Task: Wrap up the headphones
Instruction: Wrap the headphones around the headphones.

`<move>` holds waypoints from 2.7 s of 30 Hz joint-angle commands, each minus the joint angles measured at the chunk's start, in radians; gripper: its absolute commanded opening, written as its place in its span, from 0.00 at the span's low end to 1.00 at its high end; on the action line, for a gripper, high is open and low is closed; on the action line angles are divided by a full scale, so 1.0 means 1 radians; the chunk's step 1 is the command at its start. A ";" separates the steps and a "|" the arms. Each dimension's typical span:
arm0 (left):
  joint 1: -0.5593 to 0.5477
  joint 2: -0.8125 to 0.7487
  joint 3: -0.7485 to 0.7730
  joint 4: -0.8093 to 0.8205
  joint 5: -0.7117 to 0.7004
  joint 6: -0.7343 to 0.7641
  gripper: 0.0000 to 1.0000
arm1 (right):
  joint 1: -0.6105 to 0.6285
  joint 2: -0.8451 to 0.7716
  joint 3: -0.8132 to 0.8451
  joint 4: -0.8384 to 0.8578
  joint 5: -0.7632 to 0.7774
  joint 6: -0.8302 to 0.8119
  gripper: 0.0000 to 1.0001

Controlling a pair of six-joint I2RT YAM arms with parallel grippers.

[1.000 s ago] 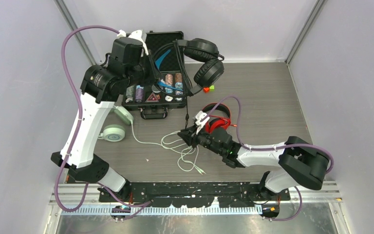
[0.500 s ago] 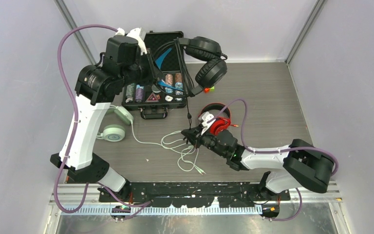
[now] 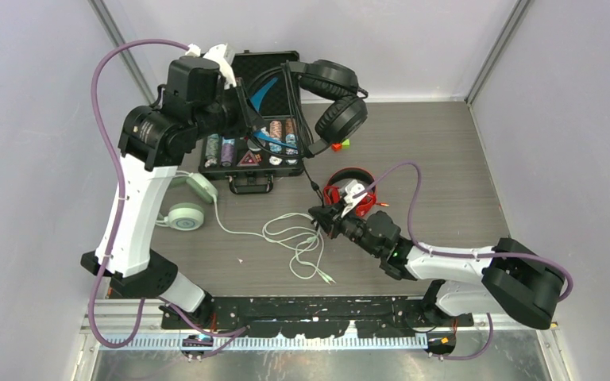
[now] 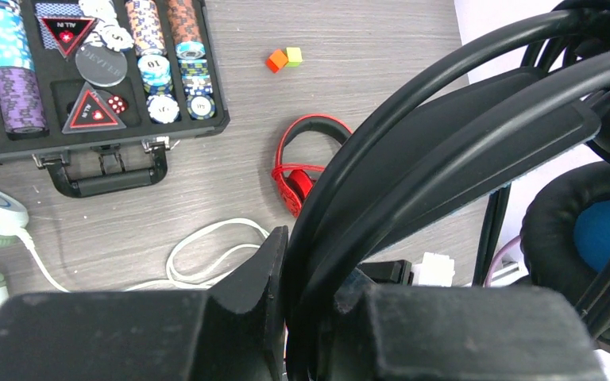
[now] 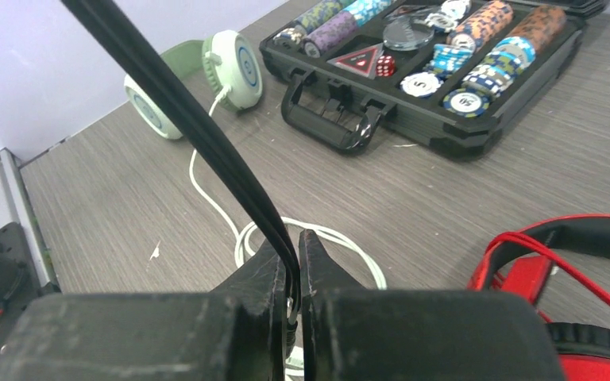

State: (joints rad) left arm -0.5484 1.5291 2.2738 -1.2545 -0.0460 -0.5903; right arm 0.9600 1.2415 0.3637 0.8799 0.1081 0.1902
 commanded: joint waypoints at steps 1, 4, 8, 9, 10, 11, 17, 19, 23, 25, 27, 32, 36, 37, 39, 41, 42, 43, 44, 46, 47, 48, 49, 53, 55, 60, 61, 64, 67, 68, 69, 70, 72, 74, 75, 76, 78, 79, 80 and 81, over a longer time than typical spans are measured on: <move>0.021 -0.061 0.052 0.110 0.107 -0.032 0.00 | -0.042 -0.045 -0.016 -0.015 0.006 0.020 0.01; 0.033 -0.060 0.050 0.121 0.160 -0.047 0.00 | -0.075 -0.065 -0.020 -0.027 -0.020 0.036 0.00; 0.040 -0.061 0.048 0.116 0.161 -0.043 0.00 | -0.104 -0.077 -0.019 -0.039 -0.044 0.049 0.00; 0.042 -0.063 0.046 0.115 0.153 -0.039 0.00 | -0.107 -0.080 -0.018 -0.042 -0.046 0.049 0.00; 0.042 -0.066 0.044 0.114 0.137 -0.036 0.00 | -0.108 -0.080 -0.017 -0.044 -0.048 0.049 0.00; 0.043 -0.068 0.043 0.111 0.112 -0.030 0.00 | -0.110 -0.080 -0.017 -0.045 -0.050 0.049 0.00; 0.045 -0.089 0.051 0.110 -0.114 0.005 0.00 | -0.110 -0.068 -0.025 -0.043 -0.066 0.051 0.00; 0.045 -0.090 0.059 0.122 -0.145 0.012 0.00 | -0.111 -0.060 -0.028 -0.041 -0.073 0.053 0.00; 0.045 -0.085 0.071 0.132 -0.144 0.008 0.00 | -0.110 -0.049 -0.032 -0.032 -0.078 0.056 0.00; 0.046 -0.087 0.070 0.132 -0.144 0.004 0.00 | -0.110 -0.044 -0.031 -0.027 -0.081 0.059 0.00; 0.045 -0.087 0.070 0.127 -0.144 0.004 0.00 | -0.110 -0.038 -0.031 -0.024 -0.083 0.061 0.01; 0.045 -0.093 0.053 0.137 0.040 0.029 0.00 | -0.126 -0.034 -0.018 -0.030 -0.092 0.082 0.00; 0.046 -0.136 -0.061 0.157 0.410 0.180 0.00 | -0.188 -0.076 0.023 -0.106 -0.186 0.119 0.00; 0.045 -0.150 -0.102 0.145 0.459 0.224 0.00 | -0.207 -0.108 0.039 -0.145 -0.216 0.128 0.00; 0.045 -0.192 -0.202 0.142 0.497 0.311 0.00 | -0.248 -0.161 0.059 -0.231 -0.284 0.148 0.00; 0.045 -0.227 -0.291 0.135 0.557 0.394 0.00 | -0.289 -0.222 0.078 -0.328 -0.357 0.167 0.00; 0.045 -0.240 -0.332 0.129 0.610 0.449 0.00 | -0.311 -0.256 0.092 -0.406 -0.391 0.175 0.00; 0.045 -0.246 -0.374 0.117 0.656 0.500 0.00 | -0.322 -0.289 0.109 -0.476 -0.421 0.182 0.00; 0.045 -0.251 -0.411 0.104 0.683 0.549 0.00 | -0.331 -0.324 0.133 -0.555 -0.449 0.188 0.00; 0.044 -0.252 -0.464 0.072 0.683 0.638 0.00 | -0.337 -0.393 0.189 -0.734 -0.472 0.190 0.01; 0.044 -0.251 -0.486 0.053 0.684 0.700 0.00 | -0.336 -0.424 0.217 -0.822 -0.473 0.189 0.01; 0.042 -0.251 -0.508 0.038 0.686 0.759 0.00 | -0.336 -0.452 0.240 -0.895 -0.468 0.191 0.01; 0.042 -0.254 -0.540 0.028 0.682 0.822 0.00 | -0.337 -0.477 0.265 -0.960 -0.460 0.205 0.01; 0.006 -0.252 -0.599 0.016 0.563 1.022 0.00 | -0.338 -0.529 0.382 -1.156 -0.474 0.269 0.00; -0.009 -0.244 -0.613 0.036 0.497 1.071 0.00 | -0.338 -0.526 0.445 -1.240 -0.525 0.297 0.00; -0.106 -0.264 -0.664 0.126 0.321 1.199 0.00 | -0.338 -0.460 0.618 -1.445 -0.604 0.335 0.01; -0.123 -0.277 -0.686 0.165 0.284 1.218 0.00 | -0.337 -0.449 0.640 -1.457 -0.616 0.348 0.01; -0.173 -0.320 -0.758 0.267 0.165 1.278 0.00 | -0.337 -0.418 0.681 -1.440 -0.670 0.426 0.00; -0.209 -0.358 -0.812 0.339 0.059 1.322 0.00 | -0.337 -0.387 0.701 -1.397 -0.711 0.507 0.01; -0.221 -0.371 -0.830 0.366 0.009 1.335 0.00 | -0.337 -0.379 0.704 -1.384 -0.717 0.532 0.01; -0.230 -0.386 -0.846 0.395 -0.023 1.357 0.00 | -0.337 -0.375 0.705 -1.370 -0.722 0.553 0.01; -0.234 -0.396 -0.859 0.412 -0.055 1.369 0.00 | -0.338 -0.376 0.705 -1.354 -0.725 0.576 0.01; -0.237 -0.399 -0.867 0.418 -0.118 1.381 0.00 | -0.337 -0.380 0.705 -1.326 -0.725 0.617 0.01; -0.246 -0.390 -0.866 0.402 -0.178 1.387 0.00 | -0.338 -0.389 0.696 -1.276 -0.726 0.673 0.01; -0.252 -0.384 -0.869 0.397 -0.199 1.388 0.00 | -0.338 -0.393 0.686 -1.238 -0.724 0.709 0.00; -0.260 -0.383 -0.873 0.398 -0.211 1.388 0.00 | -0.338 -0.395 0.676 -1.204 -0.719 0.739 0.00; -0.268 -0.380 -0.885 0.403 -0.209 1.382 0.00 | -0.338 -0.393 0.675 -1.196 -0.678 0.756 0.00; -0.271 -0.377 -0.891 0.411 -0.202 1.377 0.00 | -0.338 -0.393 0.676 -1.212 -0.646 0.755 0.00; -0.277 -0.370 -0.893 0.417 -0.195 1.369 0.00 | -0.337 -0.393 0.676 -1.227 -0.603 0.751 0.01; -0.283 -0.357 -0.890 0.418 -0.193 1.359 0.00 | -0.338 -0.394 0.677 -1.244 -0.550 0.744 0.01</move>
State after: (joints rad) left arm -0.8272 1.1545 1.4017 -0.7918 -0.1265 0.7193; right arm 0.6365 0.8921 1.0004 -0.4427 -0.5713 0.8776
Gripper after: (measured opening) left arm 0.153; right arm 0.094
